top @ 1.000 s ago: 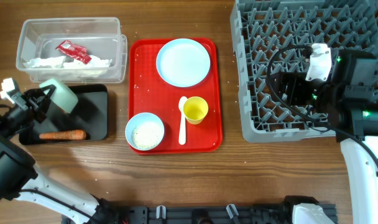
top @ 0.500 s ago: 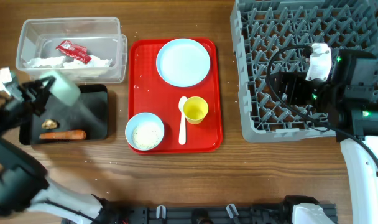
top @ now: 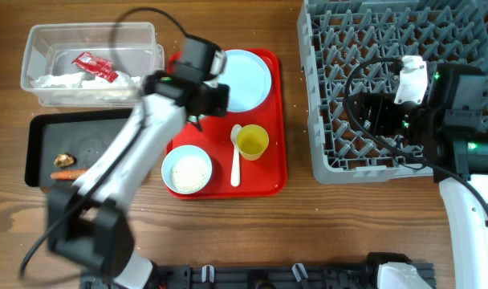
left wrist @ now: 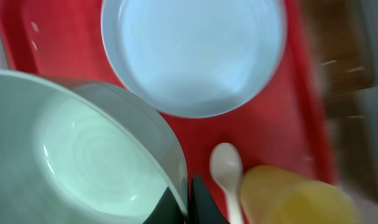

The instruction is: Sort waste into correct bins and load items into the dishwasher rack

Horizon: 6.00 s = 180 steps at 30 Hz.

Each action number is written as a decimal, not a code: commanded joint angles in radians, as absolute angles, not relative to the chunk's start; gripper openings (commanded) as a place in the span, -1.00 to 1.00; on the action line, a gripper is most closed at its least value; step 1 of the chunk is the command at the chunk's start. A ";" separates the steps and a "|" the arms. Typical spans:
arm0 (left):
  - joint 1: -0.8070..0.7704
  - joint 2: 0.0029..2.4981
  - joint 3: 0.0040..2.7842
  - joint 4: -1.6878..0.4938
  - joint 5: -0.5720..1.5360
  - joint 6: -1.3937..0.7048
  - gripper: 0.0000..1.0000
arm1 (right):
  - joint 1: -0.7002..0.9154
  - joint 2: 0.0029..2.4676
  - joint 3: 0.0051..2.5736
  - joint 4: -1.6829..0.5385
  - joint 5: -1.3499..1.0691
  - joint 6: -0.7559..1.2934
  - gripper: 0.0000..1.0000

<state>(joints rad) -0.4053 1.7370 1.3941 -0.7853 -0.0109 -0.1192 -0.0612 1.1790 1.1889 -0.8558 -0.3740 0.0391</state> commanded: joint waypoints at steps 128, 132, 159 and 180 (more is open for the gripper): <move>0.855 1.998 1.299 -1.390 1.570 0.367 -0.92 | -0.058 1.190 1.202 -0.874 -0.394 0.038 0.99; 0.853 1.997 1.299 -1.407 1.566 0.368 -0.92 | -0.058 1.190 1.202 -0.873 -0.394 0.037 0.99; 0.783 1.555 1.467 -1.480 1.576 0.221 -0.92 | -0.058 1.190 1.202 -0.876 -0.394 0.038 1.00; -0.035 1.518 1.497 -0.883 0.504 -0.453 -0.92 | -0.058 1.190 1.202 -0.879 -0.392 0.027 0.99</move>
